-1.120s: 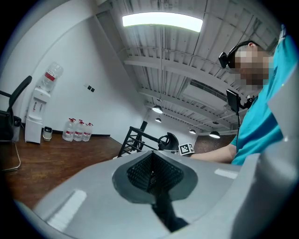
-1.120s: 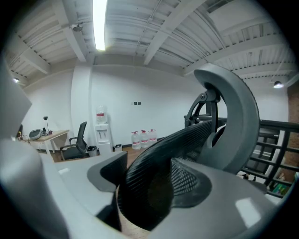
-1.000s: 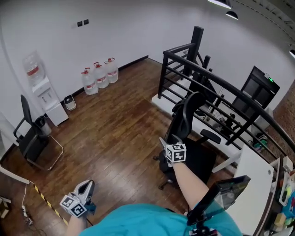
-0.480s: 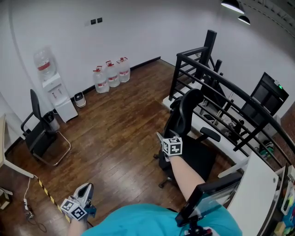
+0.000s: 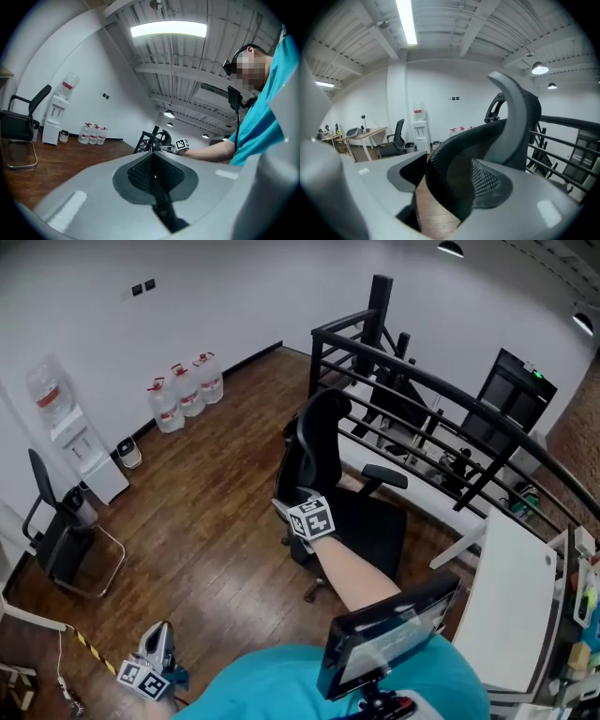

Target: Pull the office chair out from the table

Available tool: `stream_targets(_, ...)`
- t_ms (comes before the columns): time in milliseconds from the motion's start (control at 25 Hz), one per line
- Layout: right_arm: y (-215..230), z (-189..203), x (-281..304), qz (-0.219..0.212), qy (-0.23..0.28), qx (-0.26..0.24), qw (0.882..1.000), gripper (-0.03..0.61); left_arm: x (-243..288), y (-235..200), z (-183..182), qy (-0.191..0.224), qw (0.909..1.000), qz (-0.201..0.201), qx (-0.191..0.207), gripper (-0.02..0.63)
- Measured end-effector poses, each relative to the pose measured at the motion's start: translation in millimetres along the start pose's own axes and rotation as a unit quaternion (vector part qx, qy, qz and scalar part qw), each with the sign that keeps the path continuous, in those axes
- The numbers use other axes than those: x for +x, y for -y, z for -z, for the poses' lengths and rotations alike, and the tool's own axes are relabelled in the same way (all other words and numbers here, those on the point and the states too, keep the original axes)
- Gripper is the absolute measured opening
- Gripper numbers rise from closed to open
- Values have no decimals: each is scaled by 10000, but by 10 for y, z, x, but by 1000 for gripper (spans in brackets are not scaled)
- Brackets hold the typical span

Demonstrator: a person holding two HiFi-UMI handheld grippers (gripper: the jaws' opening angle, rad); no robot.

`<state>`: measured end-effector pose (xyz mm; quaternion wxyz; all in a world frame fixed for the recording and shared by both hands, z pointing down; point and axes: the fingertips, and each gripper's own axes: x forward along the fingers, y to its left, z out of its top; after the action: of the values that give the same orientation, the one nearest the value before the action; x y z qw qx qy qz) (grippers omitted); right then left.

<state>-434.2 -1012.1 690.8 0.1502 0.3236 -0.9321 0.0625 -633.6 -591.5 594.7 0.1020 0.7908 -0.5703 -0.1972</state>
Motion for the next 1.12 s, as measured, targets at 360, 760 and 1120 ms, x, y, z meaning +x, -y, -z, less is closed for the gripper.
stream_targets(360, 1, 371, -1124, -274, 364, -208, 9987, 284, 399, 310, 345, -249, 9974, 669, -45, 20)
stream_targets(760, 369, 709, -3058, -89, 848, -137, 9963, 278, 1149, 1342, 1020, -745, 9799, 1852, -58, 20)
stream_targets(1120, 824, 1284, -4972, 97, 1113, 107, 9937, 159, 1570, 2879, 1627, -941, 9583, 2696, 48, 20)
